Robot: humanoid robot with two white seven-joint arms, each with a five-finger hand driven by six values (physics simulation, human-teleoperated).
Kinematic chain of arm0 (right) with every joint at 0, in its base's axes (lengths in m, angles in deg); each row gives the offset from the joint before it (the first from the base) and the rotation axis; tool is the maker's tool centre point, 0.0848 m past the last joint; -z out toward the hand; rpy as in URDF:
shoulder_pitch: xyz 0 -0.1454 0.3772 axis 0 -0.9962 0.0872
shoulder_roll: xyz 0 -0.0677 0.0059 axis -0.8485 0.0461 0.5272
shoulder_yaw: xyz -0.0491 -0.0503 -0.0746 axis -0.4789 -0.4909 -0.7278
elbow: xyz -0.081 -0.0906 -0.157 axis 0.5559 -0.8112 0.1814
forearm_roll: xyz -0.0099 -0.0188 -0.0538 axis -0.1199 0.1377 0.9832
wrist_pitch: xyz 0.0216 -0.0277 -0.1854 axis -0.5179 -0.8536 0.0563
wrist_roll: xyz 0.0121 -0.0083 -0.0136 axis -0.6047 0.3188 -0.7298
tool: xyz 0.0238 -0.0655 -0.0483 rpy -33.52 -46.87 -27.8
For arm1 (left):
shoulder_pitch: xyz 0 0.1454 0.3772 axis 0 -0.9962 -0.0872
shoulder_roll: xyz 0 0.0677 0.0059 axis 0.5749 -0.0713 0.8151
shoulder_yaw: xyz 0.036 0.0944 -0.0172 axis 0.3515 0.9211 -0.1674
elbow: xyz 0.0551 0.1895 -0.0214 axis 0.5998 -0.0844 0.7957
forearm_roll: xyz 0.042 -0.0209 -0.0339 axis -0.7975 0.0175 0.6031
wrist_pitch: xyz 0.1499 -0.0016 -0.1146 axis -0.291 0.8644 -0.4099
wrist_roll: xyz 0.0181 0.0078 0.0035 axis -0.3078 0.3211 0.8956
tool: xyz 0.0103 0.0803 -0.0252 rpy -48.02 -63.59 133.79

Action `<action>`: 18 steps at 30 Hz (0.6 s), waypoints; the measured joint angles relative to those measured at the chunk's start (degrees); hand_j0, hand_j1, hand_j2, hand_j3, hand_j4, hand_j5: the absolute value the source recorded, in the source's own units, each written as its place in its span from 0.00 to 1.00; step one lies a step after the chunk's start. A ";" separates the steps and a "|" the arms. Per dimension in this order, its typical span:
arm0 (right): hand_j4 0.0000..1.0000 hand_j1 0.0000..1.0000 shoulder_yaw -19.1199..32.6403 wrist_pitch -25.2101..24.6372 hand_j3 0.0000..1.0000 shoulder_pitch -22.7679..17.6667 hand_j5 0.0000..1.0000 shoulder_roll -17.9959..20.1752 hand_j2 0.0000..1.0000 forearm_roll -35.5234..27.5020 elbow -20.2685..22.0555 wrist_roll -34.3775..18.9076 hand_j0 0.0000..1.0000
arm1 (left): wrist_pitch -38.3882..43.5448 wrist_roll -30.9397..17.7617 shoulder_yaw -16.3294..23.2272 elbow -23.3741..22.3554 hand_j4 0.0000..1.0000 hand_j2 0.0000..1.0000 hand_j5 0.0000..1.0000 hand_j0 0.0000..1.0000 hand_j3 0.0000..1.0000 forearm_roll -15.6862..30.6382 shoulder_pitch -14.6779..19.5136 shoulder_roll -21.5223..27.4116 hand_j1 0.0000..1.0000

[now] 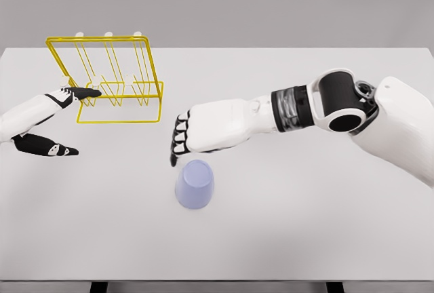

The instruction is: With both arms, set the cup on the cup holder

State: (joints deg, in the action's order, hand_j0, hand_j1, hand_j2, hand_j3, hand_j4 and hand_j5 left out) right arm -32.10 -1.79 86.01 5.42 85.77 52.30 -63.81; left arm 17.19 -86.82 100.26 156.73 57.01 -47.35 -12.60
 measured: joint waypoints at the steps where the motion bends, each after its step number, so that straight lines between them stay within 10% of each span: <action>1: 0.98 0.98 0.10 0.00 0.98 0.00 0.98 0.06 0.98 0.19 0.02 0.00 0.98 | 0.00 0.00 0.00 0.01 1.00 1.00 1.00 1.00 1.00 0.00 0.00 0.00 1.00; 6: 1.00 1.00 2.94 0.03 1.00 0.09 1.00 0.34 1.00 0.41 -0.25 -0.01 1.00 | 0.00 -0.18 0.00 0.12 1.00 1.00 1.00 1.00 1.00 -0.47 0.00 -0.08 1.00; 11: 1.00 1.00 17.00 0.02 1.00 -1.75 1.00 4.79 1.00 -5.83 -4.89 -0.01 1.00 | 0.00 -0.71 -0.29 0.16 1.00 1.00 1.00 1.00 1.00 -3.06 0.79 -0.21 1.00; 18: 1.00 1.00 35.68 0.07 1.00 -16.69 1.00 12.32 1.00 -9.81 -7.76 -0.02 1.00 | 0.00 -10.28 -0.48 0.26 1.00 1.00 1.00 1.00 1.00 -5.31 7.12 1.04 1.00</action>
State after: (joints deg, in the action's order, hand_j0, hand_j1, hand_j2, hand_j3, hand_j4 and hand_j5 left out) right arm 3.58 -1.72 69.31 17.74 75.96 44.54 -63.84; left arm 17.19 -97.09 99.78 156.98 51.69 -40.23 -11.56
